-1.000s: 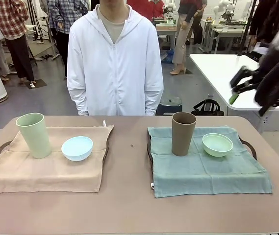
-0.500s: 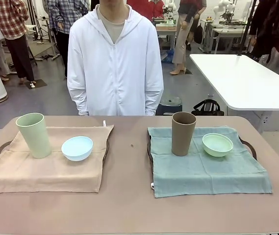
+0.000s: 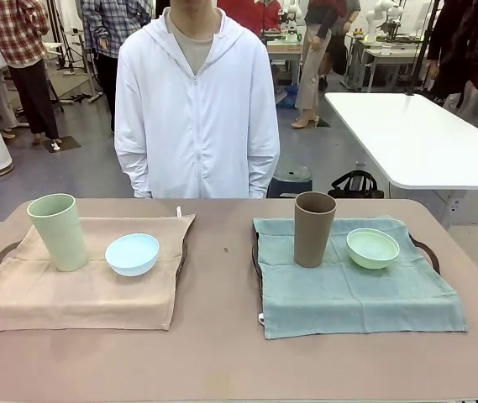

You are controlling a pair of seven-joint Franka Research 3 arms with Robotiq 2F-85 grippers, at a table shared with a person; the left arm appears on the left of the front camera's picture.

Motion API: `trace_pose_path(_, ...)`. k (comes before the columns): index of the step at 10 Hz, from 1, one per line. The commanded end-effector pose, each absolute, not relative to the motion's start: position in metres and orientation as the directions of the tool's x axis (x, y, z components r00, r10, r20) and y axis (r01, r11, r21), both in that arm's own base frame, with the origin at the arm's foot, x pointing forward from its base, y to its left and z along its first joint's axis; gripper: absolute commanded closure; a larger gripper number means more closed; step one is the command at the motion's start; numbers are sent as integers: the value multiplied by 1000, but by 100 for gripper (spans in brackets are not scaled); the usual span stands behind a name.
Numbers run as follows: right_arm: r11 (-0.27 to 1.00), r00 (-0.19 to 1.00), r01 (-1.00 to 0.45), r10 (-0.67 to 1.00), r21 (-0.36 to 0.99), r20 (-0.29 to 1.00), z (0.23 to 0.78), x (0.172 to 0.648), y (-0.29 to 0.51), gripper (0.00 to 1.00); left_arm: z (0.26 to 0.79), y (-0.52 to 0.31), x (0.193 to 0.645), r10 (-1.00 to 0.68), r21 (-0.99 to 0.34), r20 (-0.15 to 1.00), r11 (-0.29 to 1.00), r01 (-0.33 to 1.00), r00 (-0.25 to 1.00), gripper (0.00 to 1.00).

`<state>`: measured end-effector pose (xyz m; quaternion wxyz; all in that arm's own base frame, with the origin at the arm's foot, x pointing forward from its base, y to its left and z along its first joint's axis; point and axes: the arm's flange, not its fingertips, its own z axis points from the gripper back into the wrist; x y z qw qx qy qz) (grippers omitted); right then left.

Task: Set up a tray with a mat and arrange the tableware.
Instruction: Place the Picnic Bowl and Reusable plastic cup back onto the Handle tray in front of the human's position.

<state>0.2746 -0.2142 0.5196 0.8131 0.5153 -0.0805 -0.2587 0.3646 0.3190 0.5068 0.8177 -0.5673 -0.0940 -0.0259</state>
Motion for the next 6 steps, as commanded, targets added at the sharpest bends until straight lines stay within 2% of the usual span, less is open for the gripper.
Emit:
trace_pose_path(1, 308, 858, 338, -490, 890, -156, 510, 284, -210, 5, 512, 314, 377, 83, -930, 156, 347, 118, 984, 0)
trace_pose_path(2, 335, 853, 338, -504, 880, -136, 520, 275, -214, 5, 513, 301, 380, 56, -914, 153, 388, 119, 987, 0)
trace_pose_path(3, 335, 853, 338, -504, 880, -136, 520, 275, -214, 5, 503, 323, 365, 78, -928, 175, 347, 138, 981, 0)
trace_pose_path(6, 335, 853, 338, -504, 880, -136, 520, 275, -214, 5, 503, 323, 365, 78, -928, 175, 347, 138, 981, 0)
